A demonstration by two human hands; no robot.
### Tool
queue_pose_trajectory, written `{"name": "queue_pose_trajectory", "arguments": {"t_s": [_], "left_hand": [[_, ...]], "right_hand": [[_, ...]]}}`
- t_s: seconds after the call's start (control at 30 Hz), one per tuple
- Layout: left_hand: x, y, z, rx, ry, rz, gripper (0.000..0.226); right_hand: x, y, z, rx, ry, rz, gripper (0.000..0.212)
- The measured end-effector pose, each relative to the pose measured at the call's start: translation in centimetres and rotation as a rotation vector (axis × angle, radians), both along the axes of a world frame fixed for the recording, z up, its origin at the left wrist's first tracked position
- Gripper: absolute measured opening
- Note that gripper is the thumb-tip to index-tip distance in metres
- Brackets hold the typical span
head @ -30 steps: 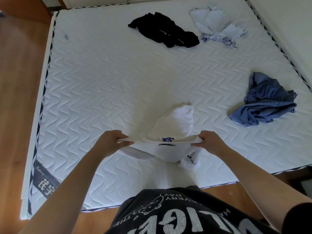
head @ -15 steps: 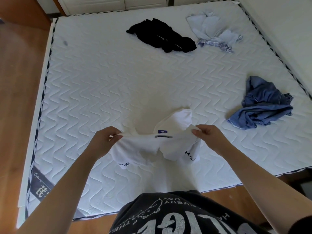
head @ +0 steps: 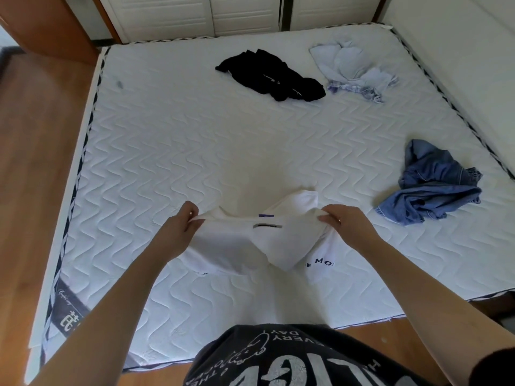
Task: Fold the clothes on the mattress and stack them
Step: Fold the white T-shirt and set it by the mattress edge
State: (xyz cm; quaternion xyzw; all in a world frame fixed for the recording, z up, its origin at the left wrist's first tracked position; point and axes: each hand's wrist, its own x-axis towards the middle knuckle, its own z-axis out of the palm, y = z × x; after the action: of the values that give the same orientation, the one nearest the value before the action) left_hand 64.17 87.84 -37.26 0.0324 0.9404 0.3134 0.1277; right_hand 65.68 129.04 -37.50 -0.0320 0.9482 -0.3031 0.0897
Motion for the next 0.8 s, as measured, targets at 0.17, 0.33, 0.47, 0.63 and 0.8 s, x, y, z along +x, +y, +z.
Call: {"name": "queue_pose_trajectory", "arguments": {"t_s": [0.17,0.33,0.47,0.63,0.8], "left_hand": [[-1.6,0.5,3.1,-0.076,0.102,-0.031,0.022],[-4.0,-0.1,6.7,-0.225,0.198,-0.177,0.027],[-5.3,-0.6,10.2,-0.078,0.331,-0.138,0.019],[-4.9,-0.5,14.9,0.031,0.449,0.011,0.022],[-2.5,-0.1,20.2,0.211,0.596,0.061,0.038]], "right_hand": [[-1.3,0.6,0.3,0.172,0.064,0.058,0.017],[-3.2,-0.9,4.3,0.044,0.179,-0.258,0.015],[-3.8,-2.6,8.9,-0.179,0.241,-0.442,0.021],[-4.4,-4.4,14.5,-0.334,0.435,-0.499,0.027],[-2.7,-4.6,19.8,-0.407,0.601,-0.472,0.041]]}}
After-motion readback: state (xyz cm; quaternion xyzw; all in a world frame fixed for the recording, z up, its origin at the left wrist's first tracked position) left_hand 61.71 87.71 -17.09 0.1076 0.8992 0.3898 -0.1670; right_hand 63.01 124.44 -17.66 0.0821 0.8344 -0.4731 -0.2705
